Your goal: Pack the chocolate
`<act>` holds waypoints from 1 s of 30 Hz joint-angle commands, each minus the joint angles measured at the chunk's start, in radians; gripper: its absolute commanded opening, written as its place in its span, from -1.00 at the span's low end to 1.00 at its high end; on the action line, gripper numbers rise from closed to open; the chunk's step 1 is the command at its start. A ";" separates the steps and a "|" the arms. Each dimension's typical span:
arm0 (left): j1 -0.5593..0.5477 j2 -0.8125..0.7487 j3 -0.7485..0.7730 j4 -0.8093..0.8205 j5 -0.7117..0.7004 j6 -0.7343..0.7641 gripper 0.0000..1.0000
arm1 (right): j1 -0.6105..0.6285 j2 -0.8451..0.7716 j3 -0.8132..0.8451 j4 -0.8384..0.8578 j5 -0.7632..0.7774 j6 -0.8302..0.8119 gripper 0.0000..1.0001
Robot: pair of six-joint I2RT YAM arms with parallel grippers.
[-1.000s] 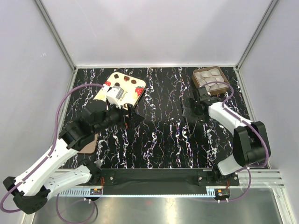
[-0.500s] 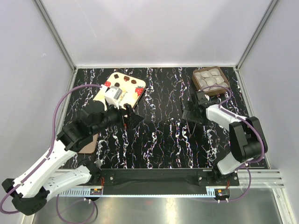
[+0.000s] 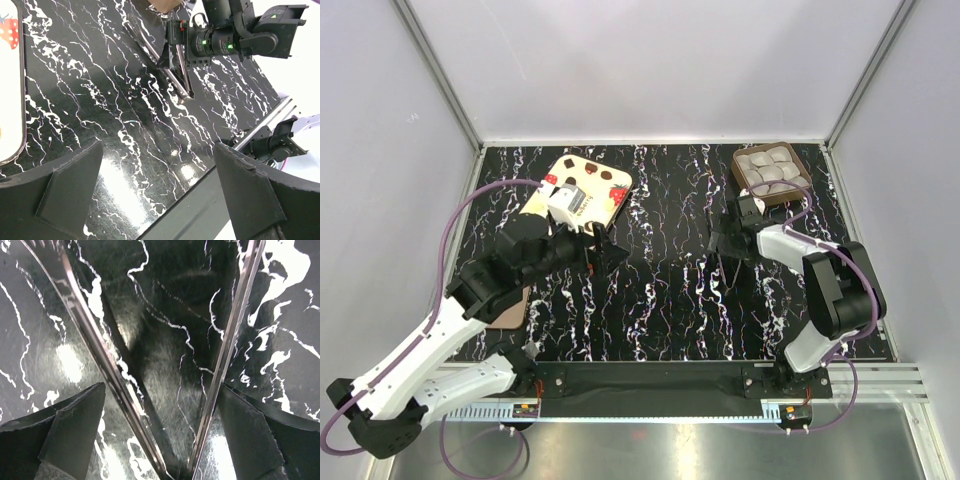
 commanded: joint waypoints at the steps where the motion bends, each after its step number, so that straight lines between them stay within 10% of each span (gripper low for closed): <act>1: 0.003 0.010 0.023 0.034 -0.009 0.015 0.98 | 0.005 0.045 0.010 0.017 0.033 -0.010 0.95; 30: 0.003 -0.031 0.000 0.036 -0.029 0.018 0.98 | 0.142 0.142 0.105 -0.083 0.139 0.013 0.82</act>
